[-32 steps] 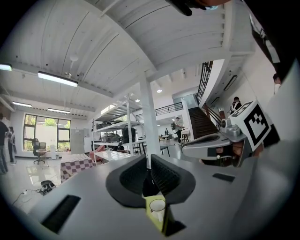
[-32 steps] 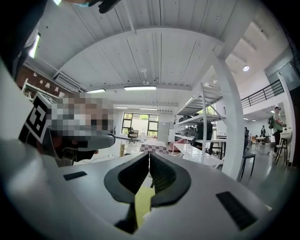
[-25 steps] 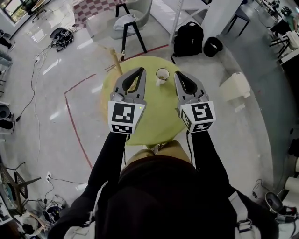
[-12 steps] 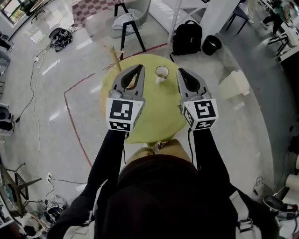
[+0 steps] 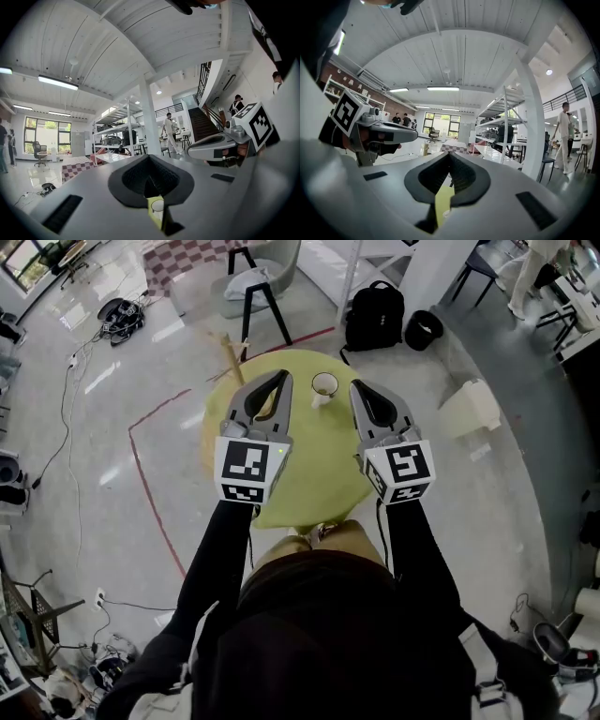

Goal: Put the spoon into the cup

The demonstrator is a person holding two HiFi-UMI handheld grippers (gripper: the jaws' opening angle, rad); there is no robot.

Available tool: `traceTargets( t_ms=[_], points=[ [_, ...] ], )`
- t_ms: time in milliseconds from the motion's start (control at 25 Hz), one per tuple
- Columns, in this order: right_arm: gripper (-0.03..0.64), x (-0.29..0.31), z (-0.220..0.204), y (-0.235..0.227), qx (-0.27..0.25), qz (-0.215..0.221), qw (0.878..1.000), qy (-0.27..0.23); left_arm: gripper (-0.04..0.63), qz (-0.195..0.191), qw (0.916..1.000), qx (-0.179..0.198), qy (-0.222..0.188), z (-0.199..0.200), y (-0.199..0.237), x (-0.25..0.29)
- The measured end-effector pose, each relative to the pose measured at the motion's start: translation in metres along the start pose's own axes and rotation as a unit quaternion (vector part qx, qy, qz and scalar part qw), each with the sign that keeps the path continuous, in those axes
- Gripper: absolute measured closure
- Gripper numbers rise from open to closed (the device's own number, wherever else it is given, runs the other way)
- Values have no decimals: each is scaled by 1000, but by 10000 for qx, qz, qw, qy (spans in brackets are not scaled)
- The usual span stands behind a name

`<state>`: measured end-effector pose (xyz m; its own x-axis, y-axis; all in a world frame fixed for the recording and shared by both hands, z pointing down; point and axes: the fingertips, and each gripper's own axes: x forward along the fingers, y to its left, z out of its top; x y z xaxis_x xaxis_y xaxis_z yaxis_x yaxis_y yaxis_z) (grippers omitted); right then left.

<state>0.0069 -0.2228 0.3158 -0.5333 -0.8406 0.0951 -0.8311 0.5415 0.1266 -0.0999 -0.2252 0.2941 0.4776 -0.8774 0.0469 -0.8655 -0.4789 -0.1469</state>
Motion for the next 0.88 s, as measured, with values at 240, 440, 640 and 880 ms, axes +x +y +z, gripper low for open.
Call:
traceTargets(
  t_ms=[240, 440, 640, 880],
  points=[
    [589, 1, 0, 3, -155, -28, 9999, 68, 580, 22, 10000, -22, -4, -2, 3, -1],
    [589, 3, 2, 2, -153, -13, 9999, 62, 580, 28, 10000, -31, -4, -1, 5, 0],
    [589, 4, 2, 4, -171, -2, 9998, 47, 580, 27, 10000, -22, -19, -1, 6, 0],
    [589, 2, 2, 5, -179, 0, 9998, 40, 580, 25, 10000, -31, -17, -2, 4, -2]
  ],
)
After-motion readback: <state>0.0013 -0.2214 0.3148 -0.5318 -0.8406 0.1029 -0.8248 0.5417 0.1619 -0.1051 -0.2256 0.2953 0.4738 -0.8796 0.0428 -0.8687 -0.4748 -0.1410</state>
